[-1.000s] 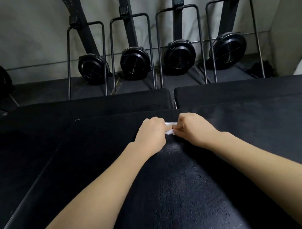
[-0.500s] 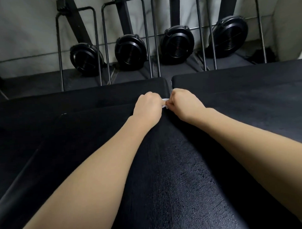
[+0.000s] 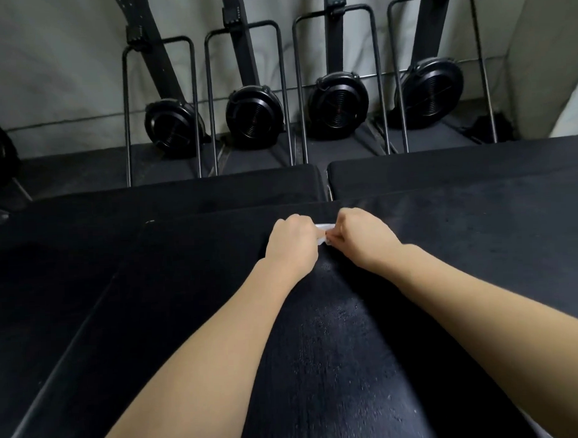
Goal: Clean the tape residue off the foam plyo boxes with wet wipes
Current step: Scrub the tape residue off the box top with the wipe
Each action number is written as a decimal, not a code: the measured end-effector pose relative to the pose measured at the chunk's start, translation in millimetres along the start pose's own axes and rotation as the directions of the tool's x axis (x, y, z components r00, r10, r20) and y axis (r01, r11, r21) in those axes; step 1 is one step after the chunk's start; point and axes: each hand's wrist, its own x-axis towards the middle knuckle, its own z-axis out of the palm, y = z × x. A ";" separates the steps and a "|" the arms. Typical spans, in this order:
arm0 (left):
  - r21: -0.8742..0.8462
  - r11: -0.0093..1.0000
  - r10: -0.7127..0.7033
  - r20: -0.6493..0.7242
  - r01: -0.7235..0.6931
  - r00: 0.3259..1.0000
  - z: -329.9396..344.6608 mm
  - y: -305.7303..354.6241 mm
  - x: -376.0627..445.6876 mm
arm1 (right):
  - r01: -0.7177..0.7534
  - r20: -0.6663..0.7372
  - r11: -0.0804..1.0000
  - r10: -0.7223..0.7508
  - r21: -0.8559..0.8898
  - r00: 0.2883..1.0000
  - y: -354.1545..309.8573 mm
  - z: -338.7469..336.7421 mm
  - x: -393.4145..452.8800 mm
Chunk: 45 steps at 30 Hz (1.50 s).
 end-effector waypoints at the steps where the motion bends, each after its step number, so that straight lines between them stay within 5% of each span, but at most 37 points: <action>1: 0.002 1.000 0.006 0.013 -0.006 1.000 -0.9 2.3 -8.3 | -0.001 -0.003 1.000 0.001 -0.001 1.000 -1.0 -0.2 -9.8; 13: 0.043 0.986 0.159 0.037 -0.161 0.987 -11.6 32.3 -141.7 | 0.040 0.048 0.999 -0.040 -0.006 0.998 -25.7 -17.5 -155.6; 26: 0.011 0.997 0.080 -0.013 -0.080 0.997 -8.4 41.3 -130.1 | -0.007 0.011 0.999 0.007 -0.033 1.000 -30.0 -5.0 -137.7; 36: -0.014 0.997 0.071 0.034 -0.070 0.997 -26.2 66.5 -213.2 | 0.215 0.061 0.973 -0.210 -0.083 0.976 -22.3 -15.9 -230.0; 45: 0.007 0.991 0.131 -0.049 -0.131 0.990 -17.2 68.6 -203.6 | 0.195 0.028 0.965 -0.193 -0.177 0.981 -26.9 -11.2 -223.6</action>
